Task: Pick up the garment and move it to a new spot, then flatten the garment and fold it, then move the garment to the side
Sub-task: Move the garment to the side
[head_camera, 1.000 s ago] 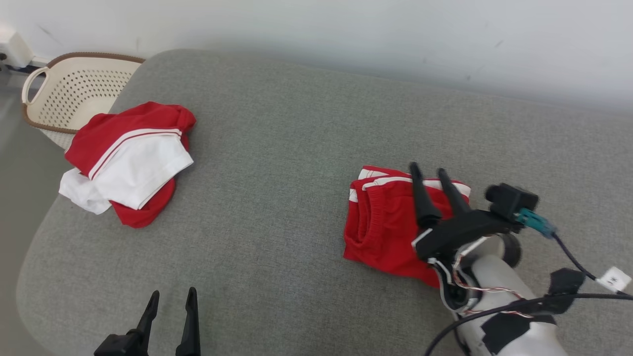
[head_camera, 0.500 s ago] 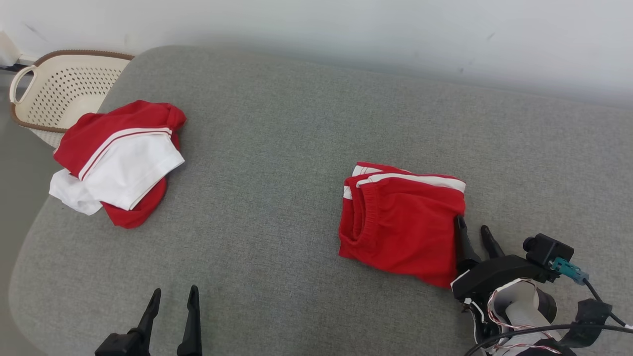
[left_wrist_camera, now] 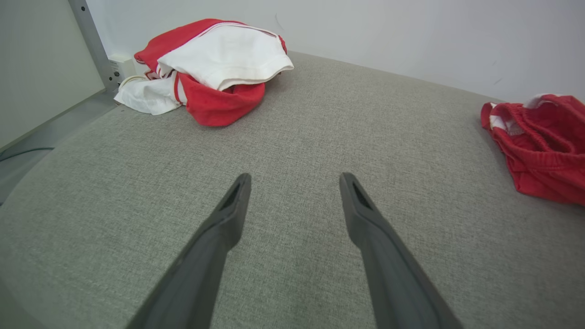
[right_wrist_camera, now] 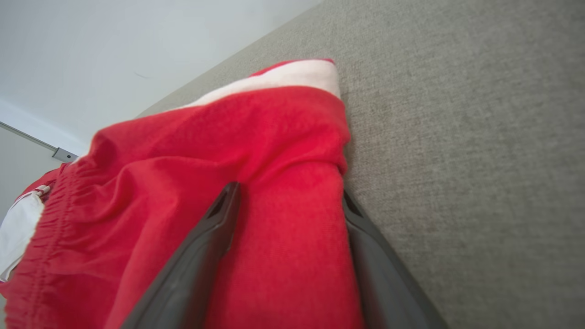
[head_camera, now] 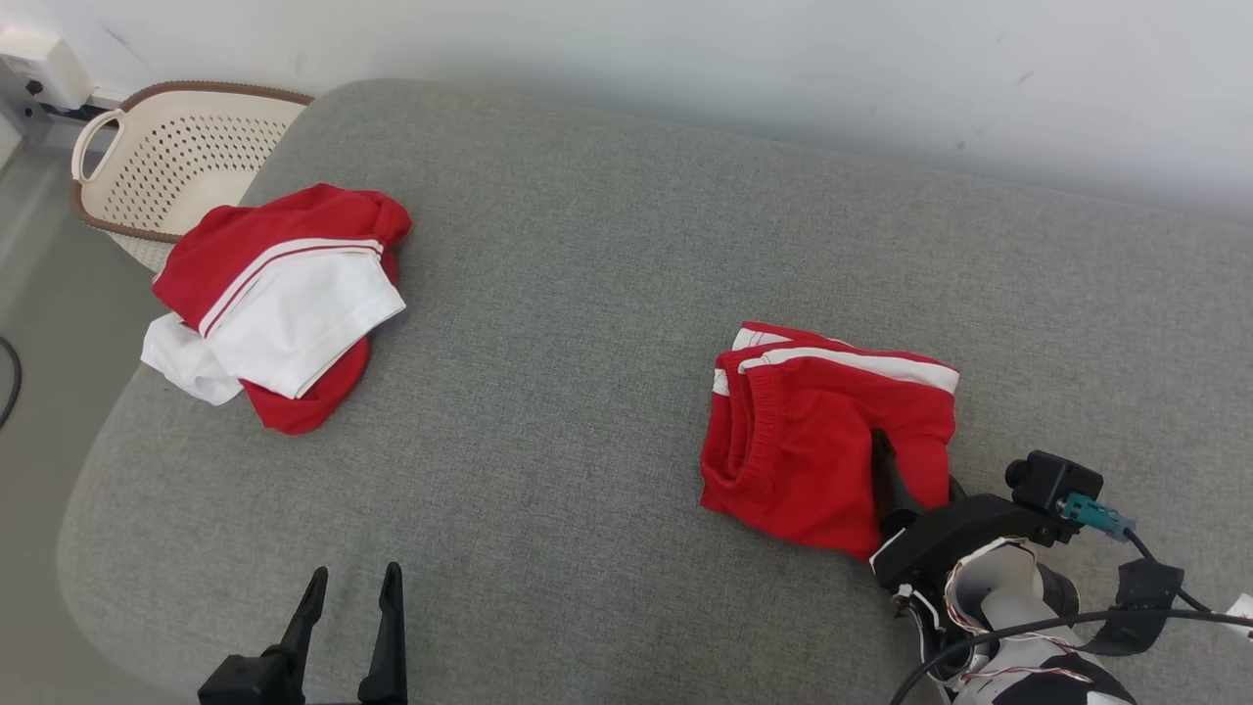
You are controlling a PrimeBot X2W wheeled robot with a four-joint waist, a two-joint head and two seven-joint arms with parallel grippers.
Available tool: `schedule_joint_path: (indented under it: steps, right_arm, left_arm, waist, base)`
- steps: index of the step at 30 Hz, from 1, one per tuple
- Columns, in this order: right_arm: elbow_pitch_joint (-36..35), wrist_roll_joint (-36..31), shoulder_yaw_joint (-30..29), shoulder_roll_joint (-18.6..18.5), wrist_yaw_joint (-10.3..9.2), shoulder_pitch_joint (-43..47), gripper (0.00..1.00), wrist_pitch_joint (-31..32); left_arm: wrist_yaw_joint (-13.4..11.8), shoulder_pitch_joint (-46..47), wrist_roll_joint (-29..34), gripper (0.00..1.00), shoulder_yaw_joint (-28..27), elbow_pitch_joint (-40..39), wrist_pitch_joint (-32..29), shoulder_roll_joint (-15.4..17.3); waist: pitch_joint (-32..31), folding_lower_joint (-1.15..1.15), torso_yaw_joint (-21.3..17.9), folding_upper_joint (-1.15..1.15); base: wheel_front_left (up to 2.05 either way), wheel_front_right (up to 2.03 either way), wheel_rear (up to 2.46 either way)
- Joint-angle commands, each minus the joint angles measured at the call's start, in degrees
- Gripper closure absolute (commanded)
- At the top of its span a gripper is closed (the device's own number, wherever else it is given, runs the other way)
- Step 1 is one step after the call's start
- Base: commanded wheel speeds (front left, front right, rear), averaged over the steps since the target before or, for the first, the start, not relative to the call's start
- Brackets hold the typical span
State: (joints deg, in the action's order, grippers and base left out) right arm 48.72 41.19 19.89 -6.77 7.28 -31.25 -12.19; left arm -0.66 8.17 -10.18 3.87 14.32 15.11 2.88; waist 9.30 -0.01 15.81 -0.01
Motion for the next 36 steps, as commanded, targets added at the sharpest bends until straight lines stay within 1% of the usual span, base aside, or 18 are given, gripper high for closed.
schedule_joint_path:
  steps: [1,2,4,5,7,16,22,23,26,30,36]
  right_arm:
    - [1.33,1.05,0.68,1.84,0.38,0.58,0.0,0.76]
    - [1.9,1.27,0.89,1.9,0.39,0.44,0.15,1.11]
    - [2.89,1.7,1.05,1.96,0.38,0.51,0.75,1.22]
    - [3.26,1.8,1.21,1.98,0.38,0.38,1.0,1.17]
    - [3.66,2.09,1.59,1.96,0.37,0.34,1.0,0.89]
    - [1.69,2.34,1.25,-0.64,0.19,0.46,1.0,-2.36]
    - [0.55,0.67,1.67,-0.16,0.2,2.71,1.0,-2.93]
    - [0.55,0.67,1.67,-0.16,0.2,2.71,1.0,-2.93]
    - [0.13,0.11,1.72,0.12,0.2,3.8,1.0,-3.01]
    - [-0.6,-0.97,1.09,0.31,0.2,5.28,1.0,-3.03]
    - [-1.39,-1.9,0.25,0.5,0.2,6.97,1.0,-3.04]
  left_arm:
    - [0.01,0.12,0.54,0.0,-0.16,-0.06,0.07,0.03]
    - [0.02,0.2,0.53,0.0,-0.15,-0.15,0.07,0.03]
    - [-0.01,0.3,0.51,0.0,-0.15,-0.22,0.07,0.04]
    - [-0.01,0.36,0.52,0.0,-0.13,-0.28,0.07,0.03]
    - [0.05,0.39,0.5,0.0,-0.13,-0.35,0.07,0.04]
    - [0.43,-0.27,0.7,0.0,-0.34,-0.54,0.07,0.04]
    - [0.94,-1.68,1.58,0.0,0.07,-1.46,0.07,0.04]
    - [0.94,-1.68,1.58,0.0,0.07,-1.46,0.07,0.04]
    - [0.93,-2.41,1.99,0.0,0.06,-1.59,0.07,0.04]
    - [1.55,-2.65,2.92,0.0,-0.36,-1.9,0.07,0.02]
    - [1.67,-2.96,2.31,0.0,-0.46,-1.71,0.07,0.03]
  waist:
    - [0.14,0.01,0.13,0.01]
    - [0.21,0.01,0.17,0.01]
    - [0.28,0.01,0.17,0.01]
    - [0.3,0.01,0.14,0.01]
    - [0.27,0.01,0.01,0.01]
    - [-1.23,0.01,-1.74,0.01]
    - [-4.46,0.01,-6.25,0.01]
    - [-4.46,0.01,-6.25,0.01]
    - [-5.8,0.01,-9.23,0.01]
    - [-6.96,0.01,-13.78,0.01]
    - [-7.52,0.01,-20.75,0.01]
  base:
    - [0.0,0.0,0.0]
    - [0.0,0.0,0.0]
    - [0.0,0.0,0.0]
    - [0.0,0.0,0.0]
    - [0.0,0.0,0.0]
    - [0.0,0.0,0.0]
    - [0.0,0.0,0.0]
    - [0.0,0.0,0.0]
    - [0.0,0.0,0.0]
    - [0.0,0.0,0.0]
    - [0.0,0.0,0.0]
